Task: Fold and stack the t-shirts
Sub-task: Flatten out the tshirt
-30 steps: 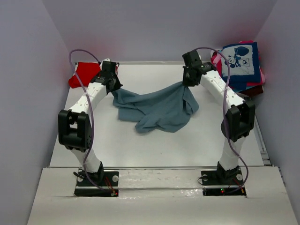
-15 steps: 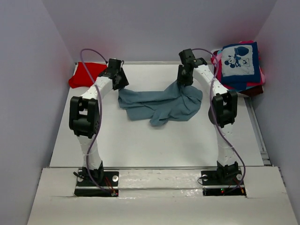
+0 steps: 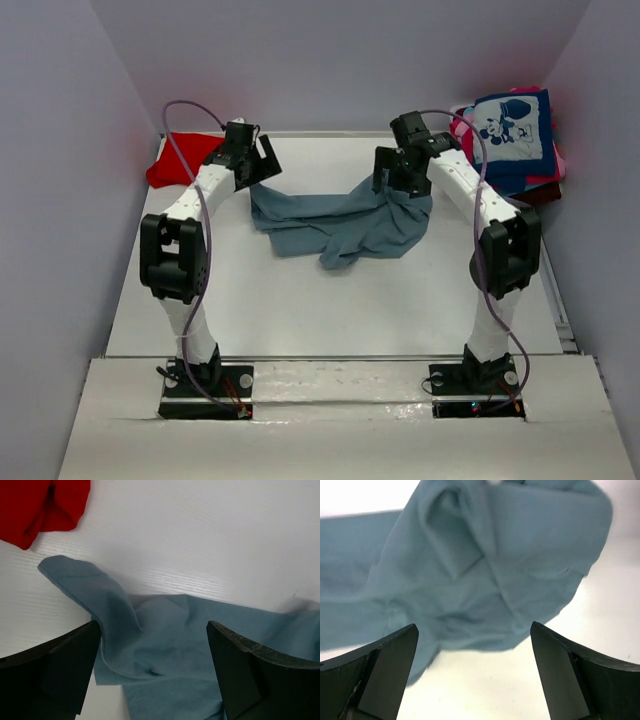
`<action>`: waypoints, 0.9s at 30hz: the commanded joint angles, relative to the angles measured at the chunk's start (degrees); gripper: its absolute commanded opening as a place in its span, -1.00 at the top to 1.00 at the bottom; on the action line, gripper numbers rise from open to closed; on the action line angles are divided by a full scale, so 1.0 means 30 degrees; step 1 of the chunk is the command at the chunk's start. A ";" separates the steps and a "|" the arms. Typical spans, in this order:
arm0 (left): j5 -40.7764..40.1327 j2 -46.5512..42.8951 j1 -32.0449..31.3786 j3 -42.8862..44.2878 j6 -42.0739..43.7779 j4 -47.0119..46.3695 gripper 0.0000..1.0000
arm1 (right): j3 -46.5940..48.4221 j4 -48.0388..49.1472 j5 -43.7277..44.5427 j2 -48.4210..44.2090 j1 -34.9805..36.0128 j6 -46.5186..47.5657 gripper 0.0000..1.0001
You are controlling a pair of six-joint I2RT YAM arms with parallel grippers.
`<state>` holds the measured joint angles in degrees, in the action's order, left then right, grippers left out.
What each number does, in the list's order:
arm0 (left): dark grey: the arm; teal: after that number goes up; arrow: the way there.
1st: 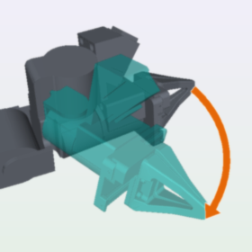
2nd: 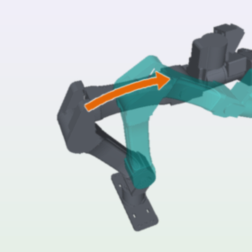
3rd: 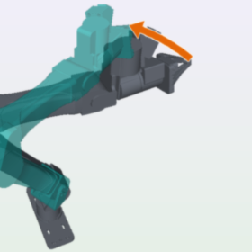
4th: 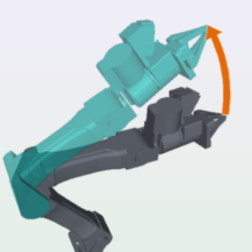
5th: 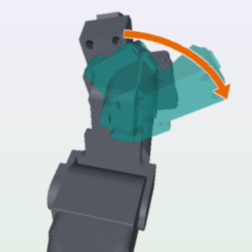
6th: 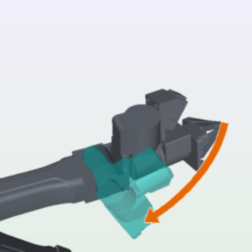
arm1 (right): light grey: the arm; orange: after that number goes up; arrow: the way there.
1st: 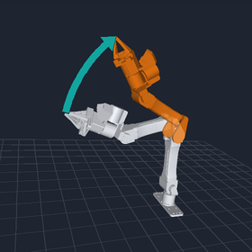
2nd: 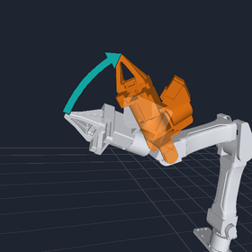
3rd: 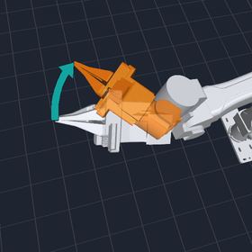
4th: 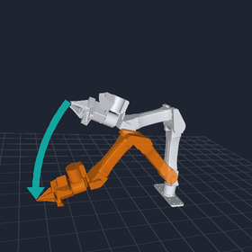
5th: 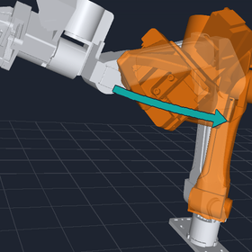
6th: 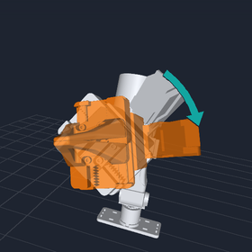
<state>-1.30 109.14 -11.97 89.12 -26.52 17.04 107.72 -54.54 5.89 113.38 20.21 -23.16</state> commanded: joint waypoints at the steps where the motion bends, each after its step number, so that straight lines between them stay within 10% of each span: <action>1: -0.0065 -0.2978 0.0063 -0.0263 0.0199 0.0438 -0.98 | -0.2388 0.0252 -0.1550 -0.2957 0.1755 -0.0249 -0.98; 12: 0.0139 -0.4153 0.0063 -0.2750 0.0141 0.0240 -0.98 | -0.7457 0.1097 -0.3222 -0.4629 0.5157 -0.1626 -0.32; 27: 0.0287 -0.5151 0.0063 -0.3604 0.0228 0.0092 -0.98 | -0.6379 0.2596 -0.4220 -0.1820 0.6064 -0.1363 -0.31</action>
<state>-0.45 97.01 -11.97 78.24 -26.41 18.04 84.20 -49.15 -5.10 104.99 36.23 -27.88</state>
